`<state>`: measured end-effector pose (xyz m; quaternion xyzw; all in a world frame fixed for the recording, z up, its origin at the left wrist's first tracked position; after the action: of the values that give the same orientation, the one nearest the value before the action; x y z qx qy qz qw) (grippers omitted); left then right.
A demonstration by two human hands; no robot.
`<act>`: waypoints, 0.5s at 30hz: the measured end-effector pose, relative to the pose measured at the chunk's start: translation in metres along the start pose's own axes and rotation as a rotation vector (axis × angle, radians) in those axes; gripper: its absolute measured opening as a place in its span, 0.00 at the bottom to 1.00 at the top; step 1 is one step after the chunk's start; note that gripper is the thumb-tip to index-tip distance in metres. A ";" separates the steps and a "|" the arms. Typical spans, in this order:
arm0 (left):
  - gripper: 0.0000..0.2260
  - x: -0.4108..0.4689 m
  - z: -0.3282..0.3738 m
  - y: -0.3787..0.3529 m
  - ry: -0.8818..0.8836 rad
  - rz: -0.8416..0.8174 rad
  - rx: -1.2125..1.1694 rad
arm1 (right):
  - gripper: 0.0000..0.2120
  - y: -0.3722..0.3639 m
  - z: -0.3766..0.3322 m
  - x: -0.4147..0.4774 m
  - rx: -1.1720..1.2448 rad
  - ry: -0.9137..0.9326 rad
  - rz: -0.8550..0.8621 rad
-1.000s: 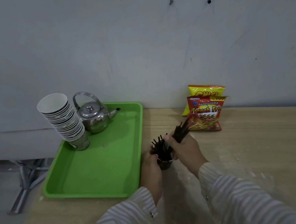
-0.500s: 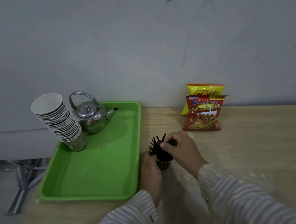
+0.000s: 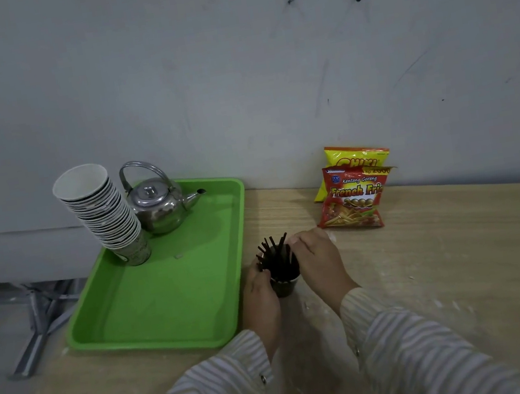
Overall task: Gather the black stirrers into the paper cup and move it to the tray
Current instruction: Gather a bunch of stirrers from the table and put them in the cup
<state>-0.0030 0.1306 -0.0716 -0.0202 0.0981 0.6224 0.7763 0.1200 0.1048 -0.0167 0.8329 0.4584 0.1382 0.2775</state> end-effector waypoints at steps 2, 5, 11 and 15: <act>0.14 0.000 0.004 0.001 -0.002 0.029 -0.032 | 0.11 0.000 -0.001 0.000 -0.016 0.023 -0.014; 0.16 -0.003 0.008 0.003 -0.019 0.015 -0.033 | 0.11 0.008 -0.003 -0.002 -0.023 0.063 0.019; 0.17 -0.020 0.009 0.005 0.052 0.000 -0.129 | 0.12 0.035 0.007 -0.013 0.035 0.034 0.118; 0.18 -0.042 0.002 0.000 0.066 0.018 -0.145 | 0.12 0.047 0.025 -0.027 -0.003 0.006 0.089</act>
<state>-0.0113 0.0905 -0.0625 -0.0958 0.0785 0.6339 0.7635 0.1498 0.0531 -0.0085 0.8517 0.4214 0.1536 0.2710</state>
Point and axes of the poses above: each hand's wrist, its own x-axis towards the middle knuckle, its own y-axis out of the back of the hand, z = x × y, the point moved 5 cm from there along x, towards the middle knuckle, and after that the axes turned 7 degrees about -x, right-handed, at the moved point
